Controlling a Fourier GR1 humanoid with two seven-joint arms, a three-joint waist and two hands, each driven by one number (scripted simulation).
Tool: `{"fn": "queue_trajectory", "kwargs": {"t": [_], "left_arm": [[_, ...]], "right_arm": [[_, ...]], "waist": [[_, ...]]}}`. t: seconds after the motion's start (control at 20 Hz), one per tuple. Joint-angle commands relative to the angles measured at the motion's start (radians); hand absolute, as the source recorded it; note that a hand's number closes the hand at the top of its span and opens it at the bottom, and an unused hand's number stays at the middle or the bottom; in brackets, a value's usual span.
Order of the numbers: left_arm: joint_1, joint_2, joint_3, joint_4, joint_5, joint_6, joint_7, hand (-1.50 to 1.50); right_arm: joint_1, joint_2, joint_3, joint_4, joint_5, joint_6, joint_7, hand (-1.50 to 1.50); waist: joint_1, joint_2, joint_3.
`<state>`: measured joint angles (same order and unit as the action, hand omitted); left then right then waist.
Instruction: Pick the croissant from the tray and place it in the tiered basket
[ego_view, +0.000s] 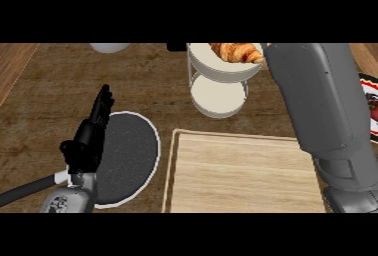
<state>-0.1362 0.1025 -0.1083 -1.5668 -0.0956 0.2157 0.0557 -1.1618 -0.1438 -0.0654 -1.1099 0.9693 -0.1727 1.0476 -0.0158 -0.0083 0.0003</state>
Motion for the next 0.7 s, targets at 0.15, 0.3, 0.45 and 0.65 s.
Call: {"fn": "queue_trajectory", "kwargs": {"t": [0.15,0.3,0.45,0.65], "left_arm": [[0.025,-0.015,0.0,-0.003,-0.022,0.032,0.0,0.0],[0.007,0.003,0.047,0.016,0.011,0.02,-0.013,0.0],[0.077,-0.021,0.007,-0.004,-0.023,0.046,-0.024,0.0],[0.063,0.006,0.03,-0.012,0.0,0.018,-0.015,0.0]], "right_arm": [[0.17,-0.029,-0.12,-0.323,-0.01,-0.03,0.156,-1.5],[0.286,-0.049,-0.173,-0.519,-0.083,0.048,0.132,-1.5],[0.495,-0.056,-0.193,-0.722,-0.132,0.095,0.086,-1.5],[0.735,-0.026,-0.219,-1.003,-0.25,0.158,0.053,-1.5]], "waist": [[-0.041,-0.013,0.001],[-0.06,-0.015,0.001],[-0.076,-0.021,0.002],[-0.075,-0.016,0.001]]}}
